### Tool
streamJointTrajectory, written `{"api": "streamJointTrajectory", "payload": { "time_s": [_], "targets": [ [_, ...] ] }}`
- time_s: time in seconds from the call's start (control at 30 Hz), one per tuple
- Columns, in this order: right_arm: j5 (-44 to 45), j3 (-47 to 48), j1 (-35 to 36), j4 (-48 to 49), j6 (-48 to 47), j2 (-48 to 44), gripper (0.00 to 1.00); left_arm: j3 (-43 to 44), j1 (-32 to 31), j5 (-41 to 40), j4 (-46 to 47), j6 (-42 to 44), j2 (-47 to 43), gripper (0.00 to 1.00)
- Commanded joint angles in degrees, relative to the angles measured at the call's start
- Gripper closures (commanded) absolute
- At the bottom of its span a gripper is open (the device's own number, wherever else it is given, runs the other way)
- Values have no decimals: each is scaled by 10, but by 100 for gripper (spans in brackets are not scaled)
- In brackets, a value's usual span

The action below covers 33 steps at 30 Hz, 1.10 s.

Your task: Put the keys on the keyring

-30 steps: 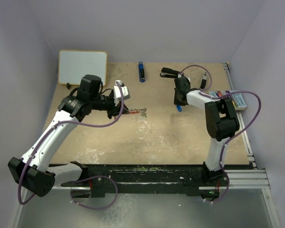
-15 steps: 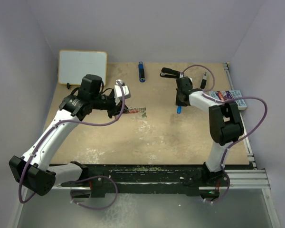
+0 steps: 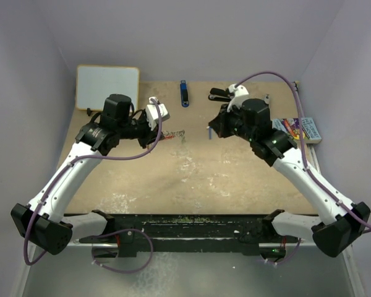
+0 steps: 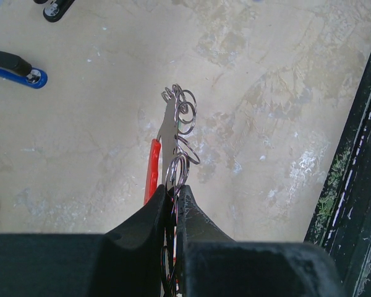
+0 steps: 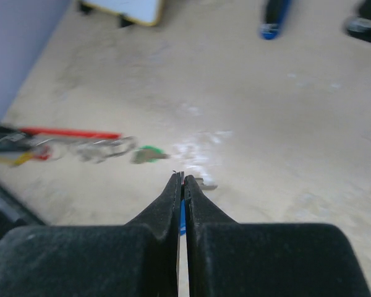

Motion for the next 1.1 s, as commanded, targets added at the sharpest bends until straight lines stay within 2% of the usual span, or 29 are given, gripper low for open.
{"api": "streamJointTrajectory", "payload": {
  "time_s": [0.0, 0.27, 0.53, 1.07],
  "targets": [
    [-75, 28, 75, 20, 33, -7, 100, 9, 0, 2, 40, -18, -9, 96],
    [-103, 64, 157, 76, 48, 33, 100, 1, 0, 21, 31, 1, -19, 96],
    [-103, 97, 197, 101, 55, 76, 100, 2, -1, 61, 23, 11, -22, 96],
    [-39, 142, 228, 90, 62, 124, 100, 4, -1, 72, 21, 9, -24, 96]
  ]
}}
